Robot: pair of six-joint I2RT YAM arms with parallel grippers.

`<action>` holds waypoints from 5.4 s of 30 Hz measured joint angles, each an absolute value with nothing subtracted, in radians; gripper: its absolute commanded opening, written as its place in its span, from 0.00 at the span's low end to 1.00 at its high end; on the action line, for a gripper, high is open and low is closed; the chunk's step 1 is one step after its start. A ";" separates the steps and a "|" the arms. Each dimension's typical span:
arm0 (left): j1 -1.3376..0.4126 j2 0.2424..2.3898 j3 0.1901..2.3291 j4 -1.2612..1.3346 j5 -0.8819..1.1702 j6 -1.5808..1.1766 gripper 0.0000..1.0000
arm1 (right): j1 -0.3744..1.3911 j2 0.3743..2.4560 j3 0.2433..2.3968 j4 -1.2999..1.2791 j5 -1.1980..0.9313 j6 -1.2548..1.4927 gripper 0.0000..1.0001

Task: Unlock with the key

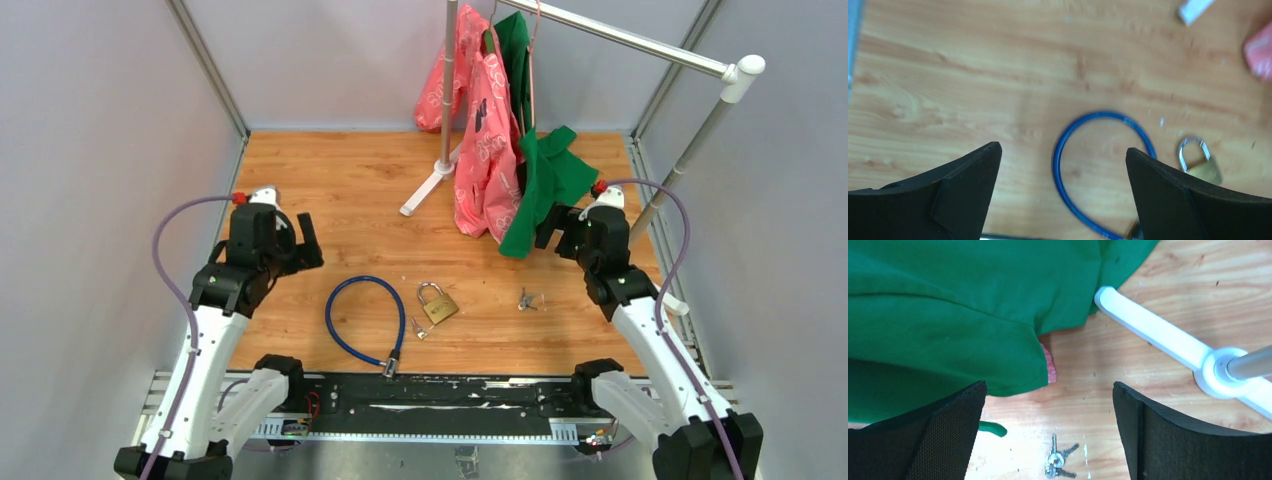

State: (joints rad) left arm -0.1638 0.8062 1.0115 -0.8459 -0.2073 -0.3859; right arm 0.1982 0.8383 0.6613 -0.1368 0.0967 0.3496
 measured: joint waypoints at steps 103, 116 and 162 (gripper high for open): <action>-0.220 0.699 0.868 -0.922 -0.078 -0.374 0.85 | 0.356 1.349 0.675 -0.450 0.101 0.558 0.28; -0.220 0.698 0.868 -0.922 -0.078 -0.374 0.85 | 0.356 1.350 0.672 -0.416 0.079 0.553 0.10; -0.220 0.655 0.868 -0.916 0.012 -0.339 0.87 | 0.402 1.404 0.747 -0.546 0.079 0.605 0.42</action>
